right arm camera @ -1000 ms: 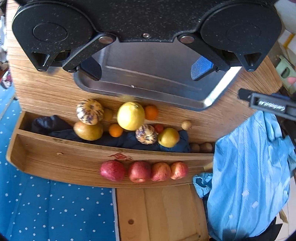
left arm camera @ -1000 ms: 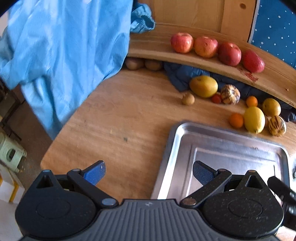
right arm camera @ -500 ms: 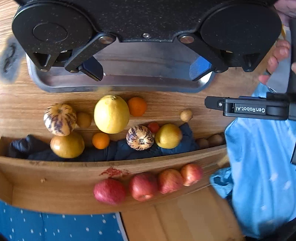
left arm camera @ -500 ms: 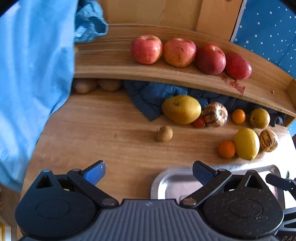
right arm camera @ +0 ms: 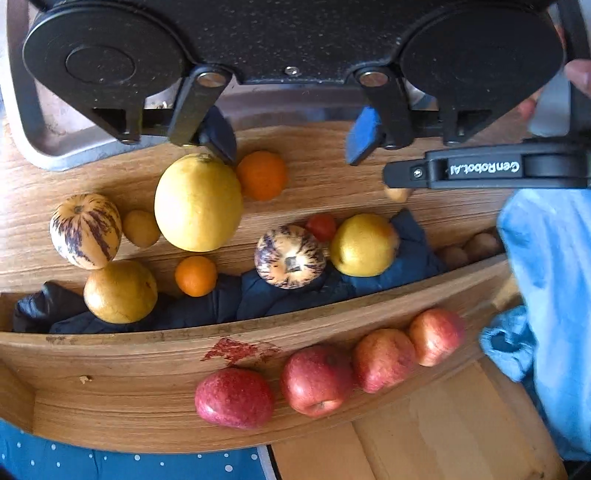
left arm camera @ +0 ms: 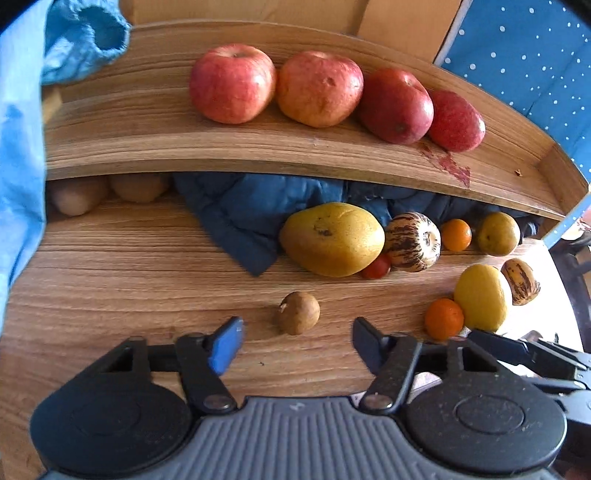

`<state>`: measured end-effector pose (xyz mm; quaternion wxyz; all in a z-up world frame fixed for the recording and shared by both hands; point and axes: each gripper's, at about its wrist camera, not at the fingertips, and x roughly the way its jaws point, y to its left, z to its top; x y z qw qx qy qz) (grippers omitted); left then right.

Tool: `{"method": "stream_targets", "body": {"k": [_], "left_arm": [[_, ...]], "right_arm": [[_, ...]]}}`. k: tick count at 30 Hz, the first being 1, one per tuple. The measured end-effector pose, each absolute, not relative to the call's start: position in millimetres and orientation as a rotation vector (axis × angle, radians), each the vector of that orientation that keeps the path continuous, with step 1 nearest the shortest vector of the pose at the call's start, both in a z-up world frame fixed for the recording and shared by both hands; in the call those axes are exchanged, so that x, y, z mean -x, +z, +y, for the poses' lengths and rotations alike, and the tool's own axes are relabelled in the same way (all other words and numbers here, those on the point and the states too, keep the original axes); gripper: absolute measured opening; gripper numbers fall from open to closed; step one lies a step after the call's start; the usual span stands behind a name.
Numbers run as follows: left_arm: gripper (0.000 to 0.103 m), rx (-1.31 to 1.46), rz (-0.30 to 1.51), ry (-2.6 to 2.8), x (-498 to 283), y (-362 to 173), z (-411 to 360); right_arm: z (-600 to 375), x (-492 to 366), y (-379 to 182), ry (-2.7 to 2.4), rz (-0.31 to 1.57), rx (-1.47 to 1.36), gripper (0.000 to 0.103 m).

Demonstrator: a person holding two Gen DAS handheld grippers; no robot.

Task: Organize fruits
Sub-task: 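Reach under the shelf and grasp the small brown fruit with left while right grasps the tangerine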

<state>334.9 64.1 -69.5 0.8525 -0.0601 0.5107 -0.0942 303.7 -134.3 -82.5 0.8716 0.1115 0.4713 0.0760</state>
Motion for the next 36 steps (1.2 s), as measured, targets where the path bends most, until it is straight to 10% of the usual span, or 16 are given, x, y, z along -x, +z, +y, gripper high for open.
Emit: {"method": "stream_targets", "body": {"k": [13, 19, 36], "left_arm": [[0.030, 0.057, 1.063, -0.260, -350.6, -77.5, 56.4], [0.029, 0.038, 1.059, -0.265, -351.0, -77.0, 54.9], [0.029, -0.022, 1.018, -0.265, -343.0, -63.6, 48.4]], "right_arm": [[-122.6, -318.1, -97.3, 0.037, 0.963, -0.181, 0.050], [-120.5, -322.5, -102.1, -0.001, 0.918, -0.173, 0.035], [-109.7, -301.4, -91.7, 0.137, 0.848, -0.127, 0.034]]}}
